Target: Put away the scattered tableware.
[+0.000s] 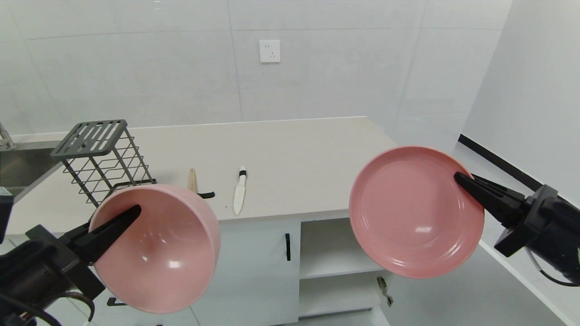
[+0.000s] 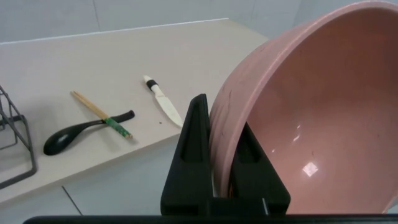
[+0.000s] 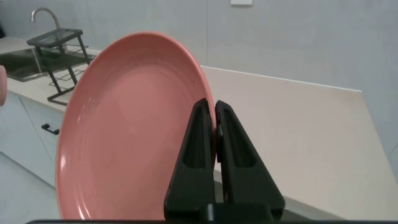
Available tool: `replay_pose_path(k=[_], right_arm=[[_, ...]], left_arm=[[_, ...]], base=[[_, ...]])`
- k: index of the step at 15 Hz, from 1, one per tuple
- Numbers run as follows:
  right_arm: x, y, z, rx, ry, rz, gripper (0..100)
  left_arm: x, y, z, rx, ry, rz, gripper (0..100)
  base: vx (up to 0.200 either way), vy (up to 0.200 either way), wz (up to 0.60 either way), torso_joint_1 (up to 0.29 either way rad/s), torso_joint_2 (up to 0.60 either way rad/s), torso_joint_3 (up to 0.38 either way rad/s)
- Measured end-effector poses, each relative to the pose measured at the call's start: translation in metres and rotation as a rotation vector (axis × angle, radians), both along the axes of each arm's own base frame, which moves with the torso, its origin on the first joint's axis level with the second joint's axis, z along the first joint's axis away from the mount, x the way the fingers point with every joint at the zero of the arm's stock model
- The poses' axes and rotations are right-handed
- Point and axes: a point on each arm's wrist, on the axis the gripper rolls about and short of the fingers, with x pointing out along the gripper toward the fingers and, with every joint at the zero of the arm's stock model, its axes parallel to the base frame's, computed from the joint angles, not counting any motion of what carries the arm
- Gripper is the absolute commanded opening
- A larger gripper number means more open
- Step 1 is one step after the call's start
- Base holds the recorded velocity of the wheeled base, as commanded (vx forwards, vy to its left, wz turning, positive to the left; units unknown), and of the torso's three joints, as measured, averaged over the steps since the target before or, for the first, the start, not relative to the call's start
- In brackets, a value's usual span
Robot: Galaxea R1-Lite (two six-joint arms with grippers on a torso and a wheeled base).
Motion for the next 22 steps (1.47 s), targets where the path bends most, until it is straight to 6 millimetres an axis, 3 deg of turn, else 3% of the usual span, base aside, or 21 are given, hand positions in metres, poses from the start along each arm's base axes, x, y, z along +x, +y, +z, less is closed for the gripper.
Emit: replay_pose_path(k=[22], right_arm=[[0.0021, 0.0037, -0.0072, -0.011, 0.037, 0.016, 0]], left_arm=[[0.0022, -0.0009, -0.0050, 0.011, 0.028, -0.005, 0]], base=[[0.000, 0.000, 0.00, -0.261, 0.48, 0.222]])
